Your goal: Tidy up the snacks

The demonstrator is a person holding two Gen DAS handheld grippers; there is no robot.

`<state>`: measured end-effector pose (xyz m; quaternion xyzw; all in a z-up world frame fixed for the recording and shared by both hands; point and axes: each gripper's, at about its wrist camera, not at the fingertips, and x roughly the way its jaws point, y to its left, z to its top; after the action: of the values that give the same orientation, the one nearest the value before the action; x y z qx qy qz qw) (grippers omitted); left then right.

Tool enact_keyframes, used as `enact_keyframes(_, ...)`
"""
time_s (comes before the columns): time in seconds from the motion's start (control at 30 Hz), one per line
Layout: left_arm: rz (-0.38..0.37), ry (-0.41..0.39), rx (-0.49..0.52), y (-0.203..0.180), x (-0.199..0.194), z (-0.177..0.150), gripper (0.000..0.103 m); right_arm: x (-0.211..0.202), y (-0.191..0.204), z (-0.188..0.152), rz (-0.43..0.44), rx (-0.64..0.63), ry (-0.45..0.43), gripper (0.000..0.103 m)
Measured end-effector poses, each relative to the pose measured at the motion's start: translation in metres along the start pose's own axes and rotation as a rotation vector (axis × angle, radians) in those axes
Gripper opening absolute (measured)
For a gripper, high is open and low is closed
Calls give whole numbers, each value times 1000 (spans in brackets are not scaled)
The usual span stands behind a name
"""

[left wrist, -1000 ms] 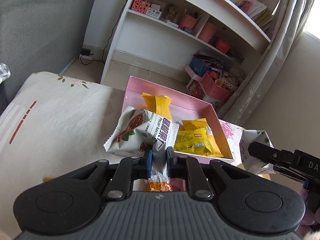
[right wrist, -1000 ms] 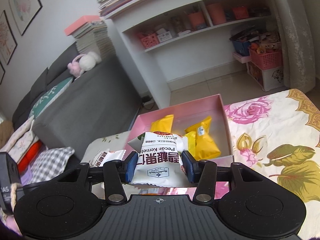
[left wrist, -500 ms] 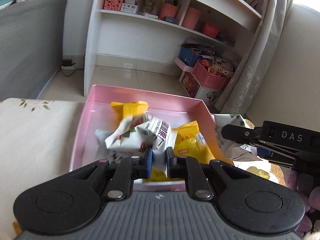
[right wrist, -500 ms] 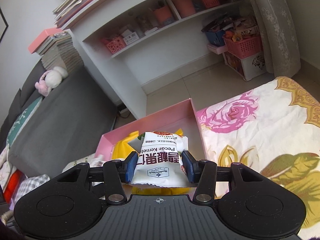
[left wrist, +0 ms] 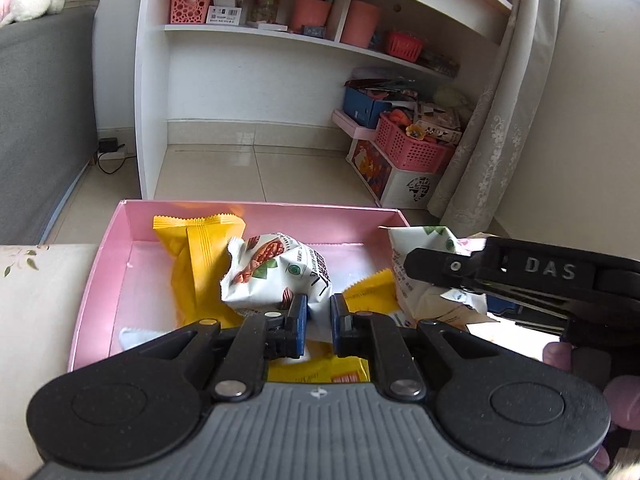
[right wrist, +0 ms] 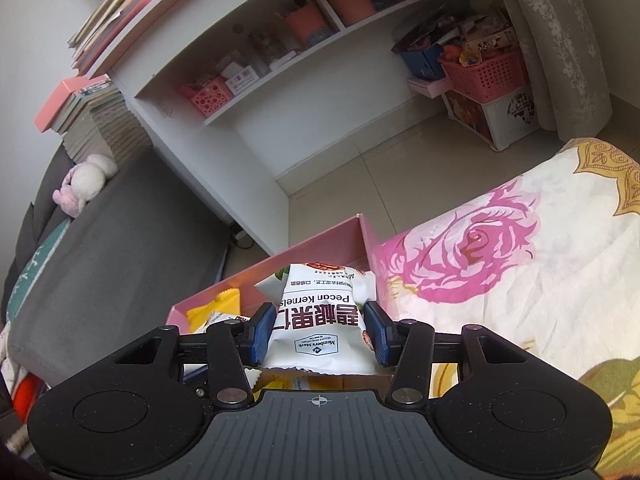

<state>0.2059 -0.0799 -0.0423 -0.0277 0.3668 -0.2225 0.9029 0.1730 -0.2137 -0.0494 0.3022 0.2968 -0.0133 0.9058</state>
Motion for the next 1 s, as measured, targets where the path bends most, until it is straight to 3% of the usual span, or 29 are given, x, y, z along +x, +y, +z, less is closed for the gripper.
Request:
enact_keyframes(0.3, 13, 4, -18, 2, 15, 2, 14, 2, -5, 5, 24, 13, -19, 51)
enact_keyframes(0.33, 14, 6, -20, 2, 15, 3, 18, 1, -6, 6, 27, 13, -21, 56)
enact_keyframes(0.53, 4, 1, -11, 2, 7, 4, 41, -4, -4, 9, 22, 7, -38, 65)
enact_keyframes(1.0, 8, 21, -19, 4, -31, -3, 69, -48, 18, 9, 2, -36, -51, 74)
